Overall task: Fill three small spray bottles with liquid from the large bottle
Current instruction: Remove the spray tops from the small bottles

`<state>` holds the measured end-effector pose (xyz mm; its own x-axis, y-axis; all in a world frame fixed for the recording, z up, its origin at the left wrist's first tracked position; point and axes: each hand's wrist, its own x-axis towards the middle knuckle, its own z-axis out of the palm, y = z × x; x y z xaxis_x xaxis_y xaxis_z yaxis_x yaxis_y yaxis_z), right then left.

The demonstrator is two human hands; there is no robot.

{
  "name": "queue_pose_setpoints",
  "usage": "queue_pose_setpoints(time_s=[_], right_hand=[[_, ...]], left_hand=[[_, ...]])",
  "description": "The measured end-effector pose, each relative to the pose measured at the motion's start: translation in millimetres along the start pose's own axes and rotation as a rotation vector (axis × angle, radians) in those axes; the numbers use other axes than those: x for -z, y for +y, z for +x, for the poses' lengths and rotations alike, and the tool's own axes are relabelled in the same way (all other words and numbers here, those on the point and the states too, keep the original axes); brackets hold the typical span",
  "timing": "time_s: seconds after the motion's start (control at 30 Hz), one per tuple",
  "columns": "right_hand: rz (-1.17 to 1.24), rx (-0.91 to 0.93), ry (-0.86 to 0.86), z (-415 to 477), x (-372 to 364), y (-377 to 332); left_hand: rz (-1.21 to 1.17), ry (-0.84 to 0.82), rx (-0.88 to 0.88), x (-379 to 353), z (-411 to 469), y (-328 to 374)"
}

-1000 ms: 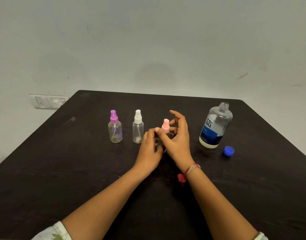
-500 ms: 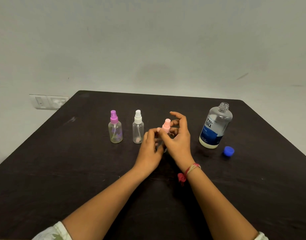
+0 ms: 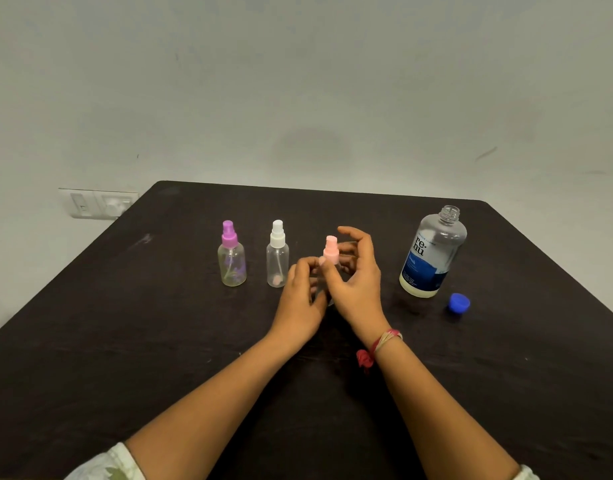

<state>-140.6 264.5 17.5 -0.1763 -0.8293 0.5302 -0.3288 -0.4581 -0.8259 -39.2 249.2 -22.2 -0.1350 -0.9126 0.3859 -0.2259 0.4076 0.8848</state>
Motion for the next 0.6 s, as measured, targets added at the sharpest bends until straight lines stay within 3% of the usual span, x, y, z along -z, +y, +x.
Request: queue_pose_setpoints(time_s=[0.17,0.27,0.6], right_hand=[[0.019,0.014,-0.112,-3,-1,-1],[-0.082,0.055,-0.032,-3,-5,2],[0.047,0.131,0.225,4,7,-15]], left_hand=[[0.037,0.008,-0.042,1,-2,-1],[0.078,0.017,-0.052,1,-1,-2],[-0.066,0.012,0.004,-2,-1,1]])
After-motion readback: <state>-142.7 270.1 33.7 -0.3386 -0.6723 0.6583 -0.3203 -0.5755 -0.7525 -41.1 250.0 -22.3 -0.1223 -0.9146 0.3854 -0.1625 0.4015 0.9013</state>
